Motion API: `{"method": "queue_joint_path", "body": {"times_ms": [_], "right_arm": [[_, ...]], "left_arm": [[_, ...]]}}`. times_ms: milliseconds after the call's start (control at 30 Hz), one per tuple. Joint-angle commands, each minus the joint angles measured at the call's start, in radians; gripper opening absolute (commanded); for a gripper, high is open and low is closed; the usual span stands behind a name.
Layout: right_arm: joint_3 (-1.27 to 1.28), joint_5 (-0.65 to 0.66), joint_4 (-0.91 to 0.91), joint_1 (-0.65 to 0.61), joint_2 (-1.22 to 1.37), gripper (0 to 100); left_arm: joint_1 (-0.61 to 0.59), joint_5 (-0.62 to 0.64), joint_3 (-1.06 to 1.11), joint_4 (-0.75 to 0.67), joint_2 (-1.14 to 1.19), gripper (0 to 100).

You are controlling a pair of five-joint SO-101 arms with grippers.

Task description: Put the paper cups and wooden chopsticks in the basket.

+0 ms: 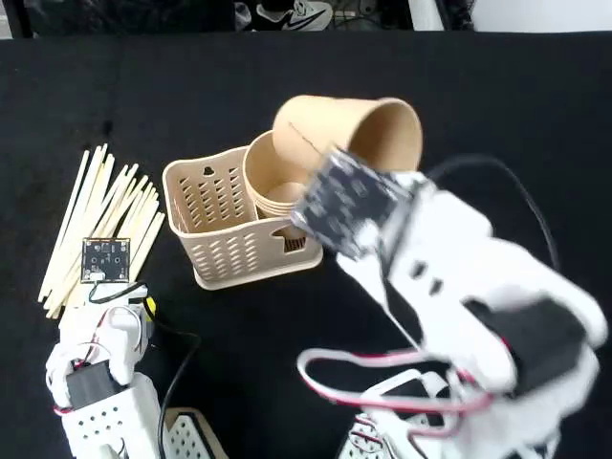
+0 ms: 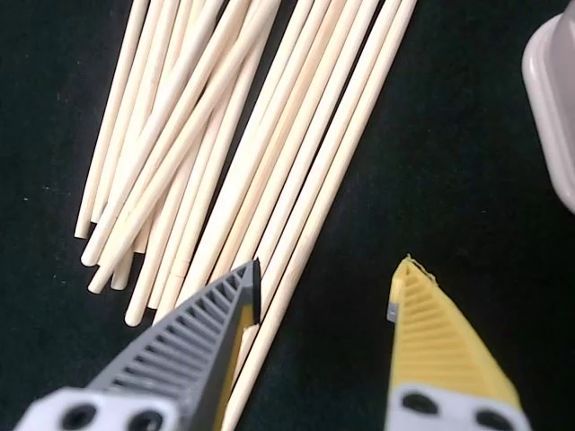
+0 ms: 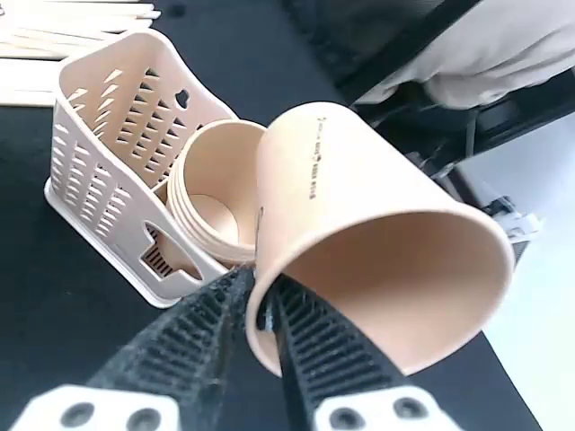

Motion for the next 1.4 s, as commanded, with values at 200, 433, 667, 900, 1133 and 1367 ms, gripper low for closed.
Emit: {"method": "queue_joint_path", "body": {"times_ms": [200, 433, 667, 900, 1133, 1367], "right_arm": [[-0.116, -0.008, 0.031, -0.018, 0.174, 1.2], [-0.047, -0.009, 0.035, -0.008, 0.174, 1.2], [0.067, -0.003, 0.034, -0.008, 0.174, 1.5], [0.065, -0.008, 0.034, -0.008, 0.174, 3.4], [0.065, -0.009, 0.035, -0.011, 0.173, 2.2], [-0.016, -0.002, 0.032, -0.012, 0.084, 2.4]], "left_arm": [[-0.010, -0.008, 0.005, 0.003, -0.006, 25], [-0.010, -0.008, 0.005, 0.003, -0.006, 25], [-0.010, -0.008, 0.005, 0.003, -0.006, 25], [-0.010, -0.008, 0.005, 0.003, -0.006, 25], [-0.010, -0.008, 0.005, 0.003, -0.006, 25], [-0.010, -0.008, 0.005, 0.003, -0.006, 25]]}}
